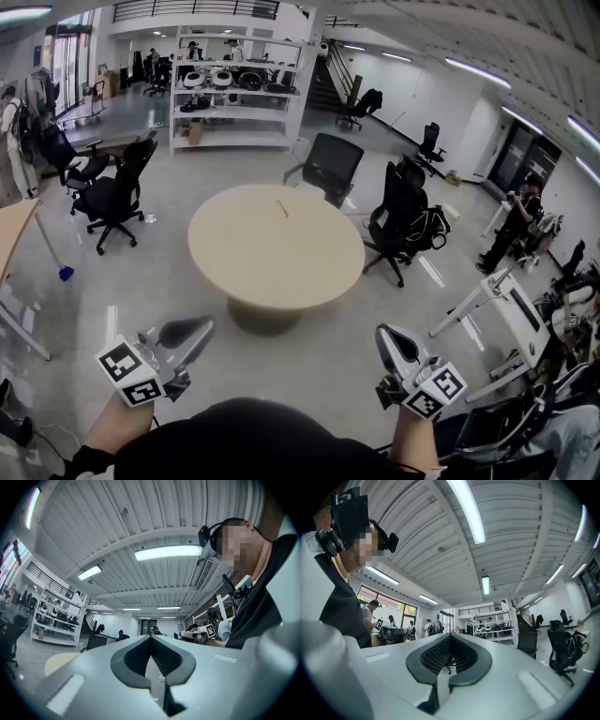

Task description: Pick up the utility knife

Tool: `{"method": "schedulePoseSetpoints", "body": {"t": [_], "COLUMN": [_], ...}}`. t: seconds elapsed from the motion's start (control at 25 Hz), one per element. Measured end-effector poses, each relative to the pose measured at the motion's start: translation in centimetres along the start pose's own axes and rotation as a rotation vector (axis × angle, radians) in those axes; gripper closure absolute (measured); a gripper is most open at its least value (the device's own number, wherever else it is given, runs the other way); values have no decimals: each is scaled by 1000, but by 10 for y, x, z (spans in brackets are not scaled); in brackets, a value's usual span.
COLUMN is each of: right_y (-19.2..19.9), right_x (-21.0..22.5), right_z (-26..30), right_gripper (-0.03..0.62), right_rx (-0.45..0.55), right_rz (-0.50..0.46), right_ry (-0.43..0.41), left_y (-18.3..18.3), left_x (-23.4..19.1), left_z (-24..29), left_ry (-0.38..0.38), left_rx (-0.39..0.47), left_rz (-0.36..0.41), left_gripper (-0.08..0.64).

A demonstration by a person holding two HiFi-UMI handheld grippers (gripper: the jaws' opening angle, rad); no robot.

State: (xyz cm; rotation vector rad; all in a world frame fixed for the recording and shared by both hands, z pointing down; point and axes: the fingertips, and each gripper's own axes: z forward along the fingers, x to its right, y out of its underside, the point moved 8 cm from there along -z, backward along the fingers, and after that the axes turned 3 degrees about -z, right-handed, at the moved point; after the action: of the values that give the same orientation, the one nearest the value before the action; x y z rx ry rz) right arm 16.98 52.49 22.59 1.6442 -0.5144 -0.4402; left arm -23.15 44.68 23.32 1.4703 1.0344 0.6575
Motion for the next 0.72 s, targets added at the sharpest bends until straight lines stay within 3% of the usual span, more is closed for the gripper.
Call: {"method": "schedulePoseSetpoints", "body": {"t": [0.72], "right_y": [21], "right_x": [68], "right_z": [-79], "right_gripper": [578], "right_rx": [13], "right_rz": [70], "right_ry": [0], "left_y": [27], "left_x": [65], "left_z": [77], "left_ry": [15], "left_rx": [-81], "left_rz": [0], "left_gripper": [560]}}
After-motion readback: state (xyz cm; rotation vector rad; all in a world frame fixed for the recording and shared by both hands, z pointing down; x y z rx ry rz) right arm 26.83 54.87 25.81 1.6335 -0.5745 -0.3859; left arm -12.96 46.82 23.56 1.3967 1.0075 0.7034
